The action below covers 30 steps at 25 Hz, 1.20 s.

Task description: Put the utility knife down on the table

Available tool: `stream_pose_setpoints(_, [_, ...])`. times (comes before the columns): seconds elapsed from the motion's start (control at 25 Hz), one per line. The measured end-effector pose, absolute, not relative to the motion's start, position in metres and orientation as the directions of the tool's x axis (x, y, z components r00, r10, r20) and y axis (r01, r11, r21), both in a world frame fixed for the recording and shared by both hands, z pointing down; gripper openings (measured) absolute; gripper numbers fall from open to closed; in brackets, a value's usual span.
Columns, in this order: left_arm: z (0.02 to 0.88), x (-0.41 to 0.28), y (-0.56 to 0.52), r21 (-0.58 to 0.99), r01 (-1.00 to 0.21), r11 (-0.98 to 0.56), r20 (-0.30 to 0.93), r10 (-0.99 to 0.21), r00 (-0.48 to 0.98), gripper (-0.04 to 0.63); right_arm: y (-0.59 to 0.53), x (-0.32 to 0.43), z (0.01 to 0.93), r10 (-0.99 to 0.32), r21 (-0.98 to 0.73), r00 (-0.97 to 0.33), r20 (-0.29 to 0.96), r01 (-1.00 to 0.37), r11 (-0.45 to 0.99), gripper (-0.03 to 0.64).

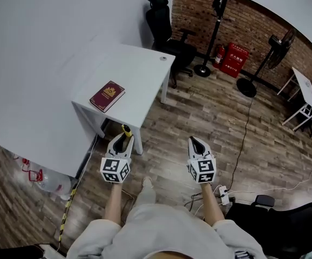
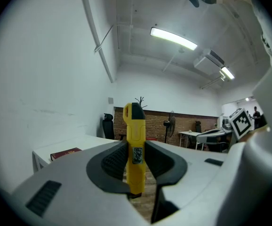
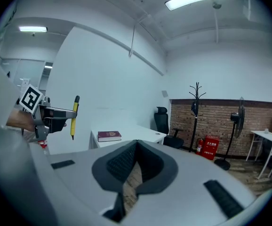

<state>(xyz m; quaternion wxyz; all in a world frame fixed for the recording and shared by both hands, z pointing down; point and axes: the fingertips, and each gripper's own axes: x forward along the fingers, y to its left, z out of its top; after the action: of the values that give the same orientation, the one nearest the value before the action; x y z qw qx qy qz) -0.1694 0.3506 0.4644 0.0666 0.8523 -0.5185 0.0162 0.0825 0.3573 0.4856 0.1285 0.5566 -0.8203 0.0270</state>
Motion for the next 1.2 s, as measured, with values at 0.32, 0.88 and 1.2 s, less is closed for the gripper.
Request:
stream_pose_setpoints(0.32, [0.453,-0.19,0.236,0.103,-0.869,-0.484,0.087,-0.866,0.493,0.11,0.258,0.063,0.474,-0.92,0.111,-0.309,0.243,-0.933,0.342,-0.002])
stream_pose_setpoints(0.88, [0.456,-0.202,0.094,0.106,-0.832,-0.544,0.091,-0.828,0.553,0.11,0.143,0.049,0.478,-0.936,0.127,-0.241,0.258,-0.952,0.28,-0.003])
stream_pose_setpoints(1.2, [0.464,-0.192,0.055,0.114,-0.82,-0.561,0.111,-0.813,0.572,0.11,0.117,0.056,0.492,-0.933,0.112,-0.217,0.287,-0.96,0.258,-0.002])
